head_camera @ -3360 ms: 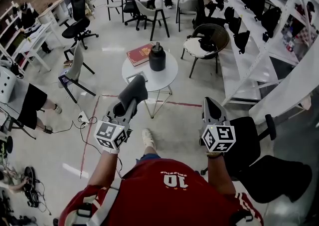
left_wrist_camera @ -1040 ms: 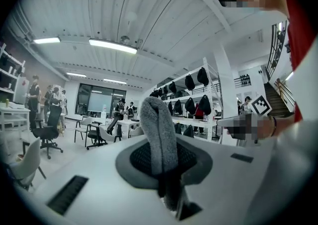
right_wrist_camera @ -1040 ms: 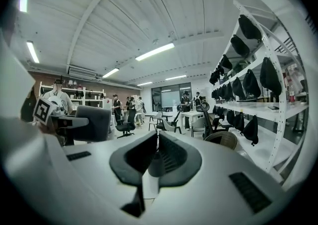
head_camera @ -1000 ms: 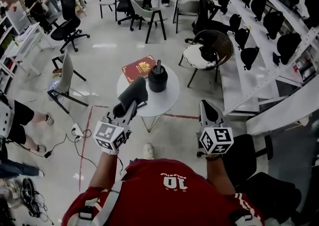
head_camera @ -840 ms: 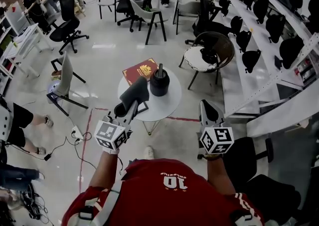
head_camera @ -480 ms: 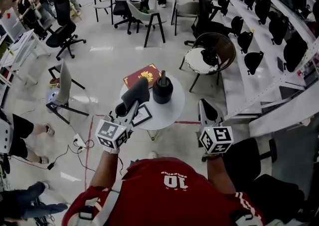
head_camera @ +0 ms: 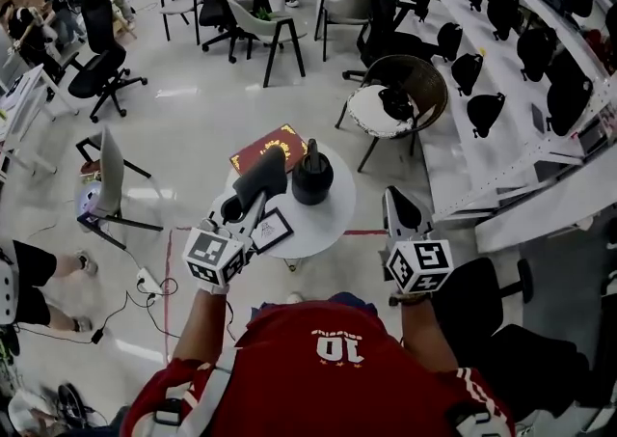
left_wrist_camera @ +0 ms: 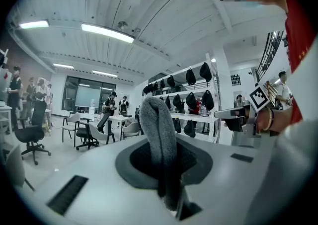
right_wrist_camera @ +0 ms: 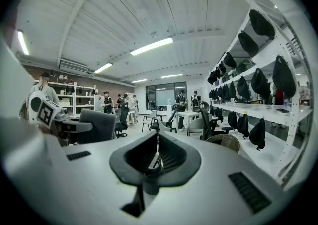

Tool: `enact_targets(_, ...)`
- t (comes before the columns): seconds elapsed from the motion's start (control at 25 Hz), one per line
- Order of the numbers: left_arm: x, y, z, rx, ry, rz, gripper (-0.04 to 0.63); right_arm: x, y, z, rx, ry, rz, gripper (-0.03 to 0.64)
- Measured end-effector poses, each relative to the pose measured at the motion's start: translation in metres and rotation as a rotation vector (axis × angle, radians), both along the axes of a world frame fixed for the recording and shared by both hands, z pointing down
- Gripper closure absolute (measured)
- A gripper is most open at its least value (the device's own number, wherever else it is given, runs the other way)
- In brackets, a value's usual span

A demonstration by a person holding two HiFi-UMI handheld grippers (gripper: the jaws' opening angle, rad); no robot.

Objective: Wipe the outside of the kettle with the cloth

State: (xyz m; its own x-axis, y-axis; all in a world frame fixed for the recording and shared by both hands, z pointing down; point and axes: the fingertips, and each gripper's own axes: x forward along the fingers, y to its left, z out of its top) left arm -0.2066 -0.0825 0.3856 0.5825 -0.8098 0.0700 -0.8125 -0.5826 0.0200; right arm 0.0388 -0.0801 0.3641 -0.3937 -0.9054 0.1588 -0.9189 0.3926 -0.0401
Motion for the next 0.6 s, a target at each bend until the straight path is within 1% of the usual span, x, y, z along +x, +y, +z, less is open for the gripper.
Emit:
enact_targets(0.32, 0.0, -0.023, 0.018, -0.05, 0.022, 0.006, 0.548, -0.003, -0.023, 0.007, -0.019, -0.007, -0.004, 0.6)
enact_targets(0.48, 0.007, -0.034, 0.022, -0.054, 0.009, 0.001, 0.548, -0.002, -0.04, 0.012, -0.023, -0.023, -0.021, 0.6)
enact_targets(0.6, 0.013, -0.048, 0.026, -0.059, -0.014, -0.004, 0.548, -0.004, -0.058, 0.012, -0.005, -0.042, -0.054, 0.6)
